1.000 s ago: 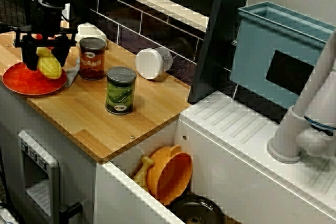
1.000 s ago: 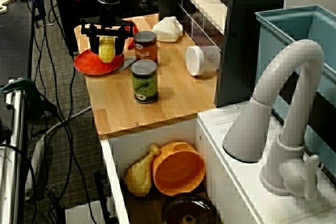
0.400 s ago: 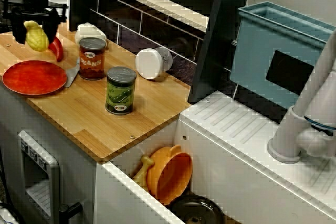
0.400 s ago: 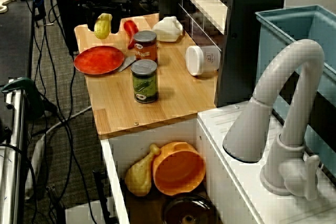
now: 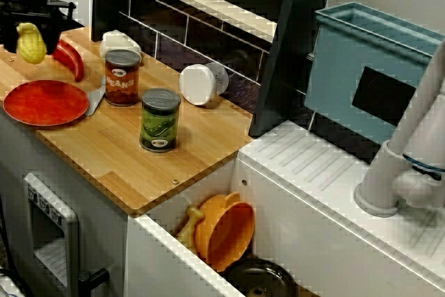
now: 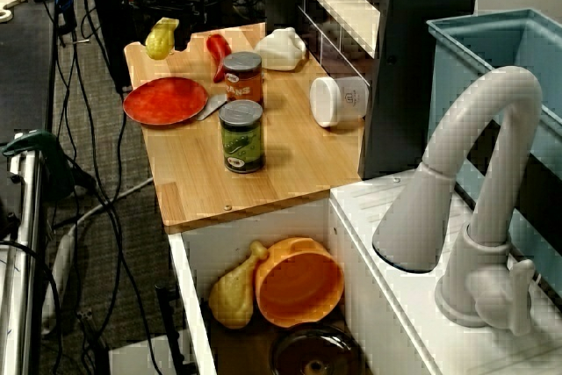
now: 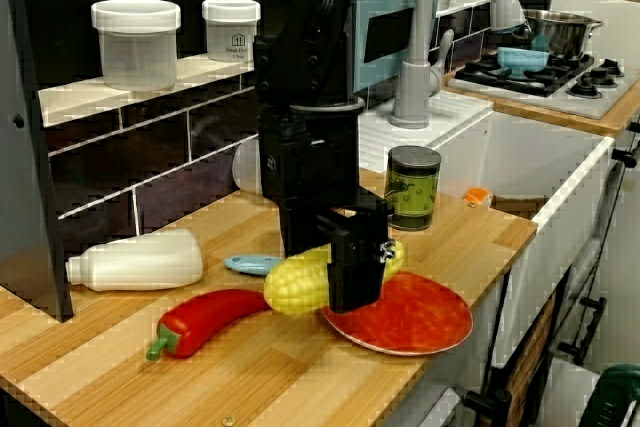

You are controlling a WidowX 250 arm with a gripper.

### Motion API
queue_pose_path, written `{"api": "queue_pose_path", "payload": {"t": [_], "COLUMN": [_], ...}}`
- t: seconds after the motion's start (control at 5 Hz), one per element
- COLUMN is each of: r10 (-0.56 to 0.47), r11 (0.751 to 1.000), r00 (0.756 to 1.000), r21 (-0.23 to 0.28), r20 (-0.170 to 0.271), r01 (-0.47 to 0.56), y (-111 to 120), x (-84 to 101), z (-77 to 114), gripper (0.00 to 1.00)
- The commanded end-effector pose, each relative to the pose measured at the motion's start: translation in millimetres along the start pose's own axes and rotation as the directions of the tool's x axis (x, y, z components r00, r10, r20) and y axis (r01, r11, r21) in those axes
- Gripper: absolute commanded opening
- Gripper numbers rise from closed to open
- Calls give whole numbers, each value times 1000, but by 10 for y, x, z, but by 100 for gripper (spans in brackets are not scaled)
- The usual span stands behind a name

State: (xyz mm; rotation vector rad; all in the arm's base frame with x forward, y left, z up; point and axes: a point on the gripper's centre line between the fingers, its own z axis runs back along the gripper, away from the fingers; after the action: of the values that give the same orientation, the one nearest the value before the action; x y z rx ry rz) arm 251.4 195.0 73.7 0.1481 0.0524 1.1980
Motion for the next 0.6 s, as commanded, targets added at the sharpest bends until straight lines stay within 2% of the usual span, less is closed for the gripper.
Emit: {"api": "queue_pose_path", "payload": {"t": [0.0,0.2,0.4], "r10": [-48,-45,-24], "r11": [999,999,999], "r00": [995,994,994], "r21": [9,-2,-46], "r20": [92,95,111], "r01": [47,46,29], "y": [186,298,415], "x": [237,362,510], "z": [90,13,-134], "gripper": [0,0,0]}}
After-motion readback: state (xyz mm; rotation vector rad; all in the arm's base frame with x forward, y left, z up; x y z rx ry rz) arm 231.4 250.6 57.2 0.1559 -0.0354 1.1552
